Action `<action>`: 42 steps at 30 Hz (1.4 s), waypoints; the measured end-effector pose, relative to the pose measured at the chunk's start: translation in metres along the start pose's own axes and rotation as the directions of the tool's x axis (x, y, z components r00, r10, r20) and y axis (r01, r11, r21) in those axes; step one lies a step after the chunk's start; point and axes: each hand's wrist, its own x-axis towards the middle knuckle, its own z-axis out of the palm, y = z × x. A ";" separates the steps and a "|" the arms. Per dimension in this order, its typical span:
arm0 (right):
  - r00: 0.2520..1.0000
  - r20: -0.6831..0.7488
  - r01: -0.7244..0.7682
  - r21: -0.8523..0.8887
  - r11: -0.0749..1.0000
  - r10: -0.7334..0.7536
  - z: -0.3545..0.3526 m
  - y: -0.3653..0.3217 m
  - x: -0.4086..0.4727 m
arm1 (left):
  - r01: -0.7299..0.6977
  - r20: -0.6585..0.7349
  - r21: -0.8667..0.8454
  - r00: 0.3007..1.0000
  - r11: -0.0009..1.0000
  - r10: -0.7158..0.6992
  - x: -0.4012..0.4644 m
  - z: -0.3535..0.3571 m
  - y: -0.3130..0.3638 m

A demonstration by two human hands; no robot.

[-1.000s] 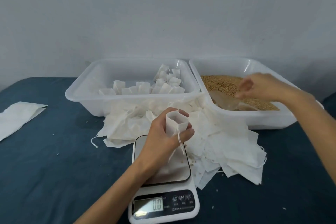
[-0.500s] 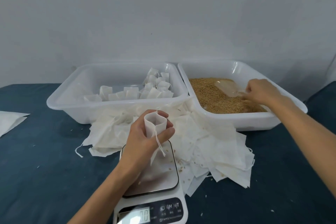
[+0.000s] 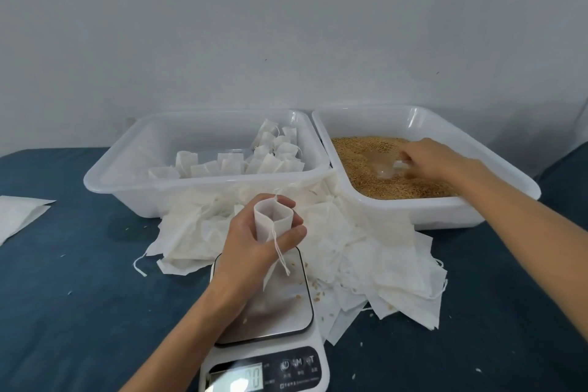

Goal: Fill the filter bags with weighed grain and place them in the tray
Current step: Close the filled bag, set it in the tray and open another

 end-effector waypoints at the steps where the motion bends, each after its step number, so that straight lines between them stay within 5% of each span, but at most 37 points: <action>1: 1.000 0.005 0.010 0.057 0.998 -0.011 0.002 -0.001 0.000 | 0.000 -0.003 0.000 1.000 1.000 0.000 0.000 0.000 0.000; 10: 0.978 -0.124 -0.129 0.258 0.958 0.165 0.006 0.022 -0.008 | -0.024 -0.025 -0.043 0.999 0.999 0.023 0.002 -0.002 0.003; 15: 0.942 -0.206 -0.225 0.201 0.953 0.266 0.002 0.032 -0.021 | -0.038 -0.021 -0.041 0.999 0.998 0.038 0.002 -0.002 0.002; 20: 0.907 -0.298 -0.334 -0.081 0.939 0.297 -0.003 0.034 -0.035 | -0.044 -0.015 -0.017 0.999 0.999 0.044 0.001 -0.002 0.003; 30: 0.933 -0.171 -0.212 0.448 0.869 0.315 -0.004 0.039 -0.035 | -0.045 -0.025 -0.011 0.999 0.999 0.045 0.002 -0.003 0.002; 42: 0.971 -0.201 0.013 0.591 0.807 0.131 -0.039 -0.001 -0.061 | -0.007 0.008 0.032 1.000 0.999 0.007 0.000 0.000 -0.001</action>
